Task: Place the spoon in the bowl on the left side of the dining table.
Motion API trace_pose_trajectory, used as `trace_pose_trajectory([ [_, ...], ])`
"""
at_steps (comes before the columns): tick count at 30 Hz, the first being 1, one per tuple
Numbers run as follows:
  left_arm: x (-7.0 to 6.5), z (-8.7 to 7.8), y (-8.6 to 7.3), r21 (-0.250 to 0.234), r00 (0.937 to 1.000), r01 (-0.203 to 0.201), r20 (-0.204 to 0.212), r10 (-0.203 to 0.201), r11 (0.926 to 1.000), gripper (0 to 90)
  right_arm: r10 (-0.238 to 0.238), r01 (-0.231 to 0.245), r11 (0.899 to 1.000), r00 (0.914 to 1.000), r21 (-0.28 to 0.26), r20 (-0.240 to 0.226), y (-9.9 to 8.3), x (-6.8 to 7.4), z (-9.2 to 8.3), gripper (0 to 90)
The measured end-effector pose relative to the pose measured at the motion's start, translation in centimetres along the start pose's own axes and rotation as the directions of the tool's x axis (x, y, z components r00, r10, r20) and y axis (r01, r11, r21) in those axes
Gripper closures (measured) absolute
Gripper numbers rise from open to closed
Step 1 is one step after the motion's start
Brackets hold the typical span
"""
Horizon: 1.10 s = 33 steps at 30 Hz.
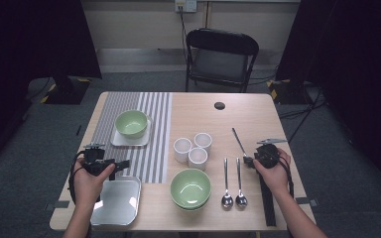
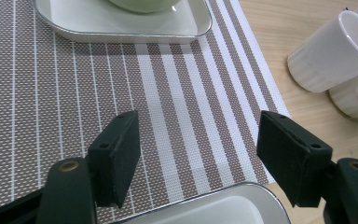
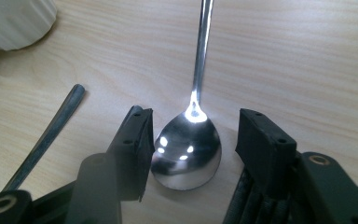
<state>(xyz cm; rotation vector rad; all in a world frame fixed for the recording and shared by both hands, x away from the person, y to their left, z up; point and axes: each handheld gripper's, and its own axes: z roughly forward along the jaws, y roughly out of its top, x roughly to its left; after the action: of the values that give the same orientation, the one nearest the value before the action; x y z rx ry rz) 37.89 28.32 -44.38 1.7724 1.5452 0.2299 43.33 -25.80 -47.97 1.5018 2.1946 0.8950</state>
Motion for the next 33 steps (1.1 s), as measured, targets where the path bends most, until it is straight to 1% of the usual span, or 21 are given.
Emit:
trace_pose_trajectory([
  [5, 0.09, -0.11, -0.04, -0.001, 1.0, 0.003, 0.002, -0.003, 1.0, 30.6, -0.009, 0.009, 1.0, 1.0, 0.012, 0.003, -0.26, 0.39, 0.34, 46.4],
  [8, 0.07, -0.09, -0.03, -0.001, 1.0, 0.004, 0.002, -0.004, 1.0, 30.6, -0.026, 0.026, 1.0, 0.9994, 0.001, 0.023, -0.4, 0.54, 0.4, 50.1],
  [9, 0.06, -0.08, -0.04, -0.001, 1.0, 0.005, 0.003, -0.005, 1.0, 30.6, -0.041, 0.041, 0.999, 0.9986, 0.004, 0.033, -0.46, 0.59, 0.36, 52.1],
  [10, 0.06, -0.09, -0.02, -0.002, 1.0, 0.002, 0.002, -0.002, 1.0, 30.6, -0.047, 0.048, 0.999, 0.998, -0.002, 0.042, -0.49, 0.63, 0.4, 52.8],
  [13, 0.05, -0.08, -0.01, -0.001, 1.0, 0.001, 0.004, -0.001, 1.0, 30.6, -0.042, 0.042, 0.999, 0.9986, -0.004, 0.032, -0.55, 0.58, 0.36, 52.4],
  [17, 0.01, -0.03, -0.02, 0.0, 1.0, 0.003, 0.002, -0.003, 1.0, 30.6, -0.046, 0.046, 0.999, 0.9979, -0.004, 0.045, -0.55, 0.61, 0.37, 54.0],
  [19, -0.04, -0.05, 0.01, 0.0, 1.0, 0.001, 0.003, -0.001, 1.0, 30.7, -0.045, 0.045, 0.999, 0.998, -0.003, 0.044, -0.51, 0.61, 0.36, 54.5],
  [28, -0.02, 0.01, -0.02, 0.0, 1.0, 0.001, 0.002, -0.001, 1.0, 30.7, 0.007, -0.007, 1.0, 0.9999, 0.008, 0.012, -0.2, 0.16, 0.33, 54.1],
  [29, -0.01, 0.03, -0.02, 0.001, 1.0, 0.001, 0.001, -0.001, 1.0, 30.7, 0.003, -0.003, 1.0, 1.0, 0.009, 0.005, -0.17, 0.11, 0.36, 53.0],
  [30, -0.01, 0.03, -0.03, 0.002, 1.0, 0.001, 0.003, -0.001, 1.0, 30.7, 0.001, -0.001, 1.0, 1.0, 0.011, 0.002, -0.16, 0.11, 0.33, 49.5],
  [33, 0.02, 0.11, -0.06, 0.006, 1.0, 0.0, 0.001, 0.0, 1.0, 30.7, 0.005, -0.005, 1.0, 0.9999, -0.015, -0.01, -0.06, -0.01, 0.09, 45.7],
])
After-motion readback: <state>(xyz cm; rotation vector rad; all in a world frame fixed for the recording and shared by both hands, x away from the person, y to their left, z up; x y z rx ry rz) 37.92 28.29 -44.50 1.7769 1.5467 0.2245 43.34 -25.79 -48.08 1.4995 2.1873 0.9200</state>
